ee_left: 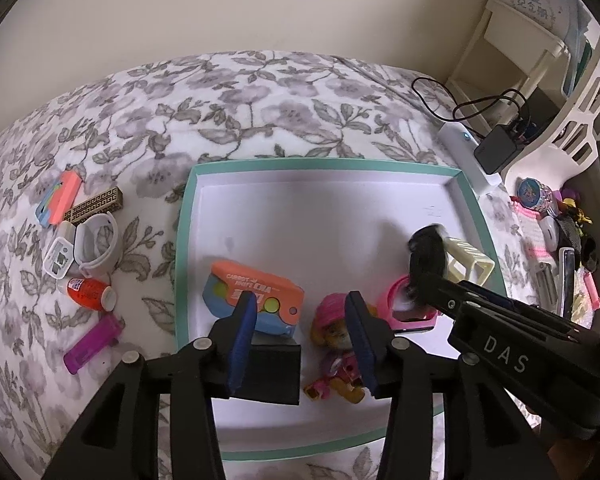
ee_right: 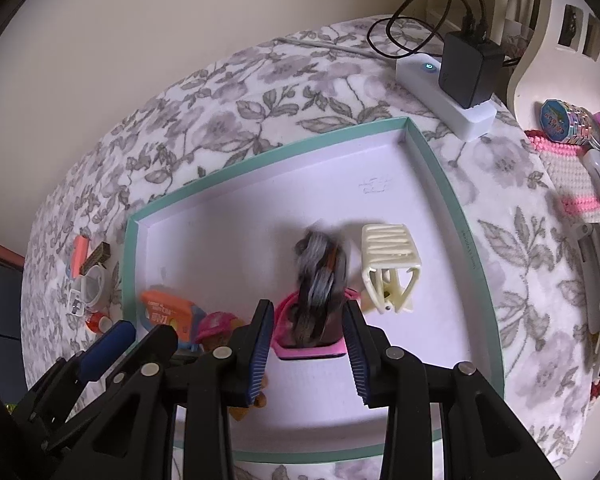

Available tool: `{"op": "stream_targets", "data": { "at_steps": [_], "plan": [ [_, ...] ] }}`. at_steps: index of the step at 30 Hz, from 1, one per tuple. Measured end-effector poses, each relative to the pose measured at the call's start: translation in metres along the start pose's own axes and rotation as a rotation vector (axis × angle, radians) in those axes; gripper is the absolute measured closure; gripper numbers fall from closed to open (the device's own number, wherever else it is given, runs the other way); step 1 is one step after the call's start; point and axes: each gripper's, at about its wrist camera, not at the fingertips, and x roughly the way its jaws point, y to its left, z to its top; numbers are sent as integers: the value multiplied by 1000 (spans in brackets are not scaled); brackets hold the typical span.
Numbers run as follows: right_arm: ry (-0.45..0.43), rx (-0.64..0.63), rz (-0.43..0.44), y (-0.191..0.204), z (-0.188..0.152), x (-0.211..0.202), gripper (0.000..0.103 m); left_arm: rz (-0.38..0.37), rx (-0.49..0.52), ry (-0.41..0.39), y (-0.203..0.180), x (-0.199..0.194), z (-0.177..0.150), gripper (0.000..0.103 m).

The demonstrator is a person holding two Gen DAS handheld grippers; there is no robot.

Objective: Organize rigid objects
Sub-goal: 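Release the car beside the pink watch with the right gripper while the left gripper releases the dog figure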

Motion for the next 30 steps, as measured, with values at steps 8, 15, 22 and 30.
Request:
{"op": "stream_targets", "data": {
  "at_steps": [8, 15, 22, 30],
  "plan": [
    [8, -8, -37, 0, -1, 2, 43, 24, -52, -3, 13, -1, 4, 43],
    [10, -31, -50, 5, 0, 4, 32, 69, -92, -1, 26, -2, 5, 39],
    [4, -60, -64, 10, -1, 4, 21, 128, -139, -18, 43, -6, 7, 21],
    [1, -97, -73, 17, -3, 7, 11, 140, -235, 15, 70, -2, 6, 21]
  ]
}}
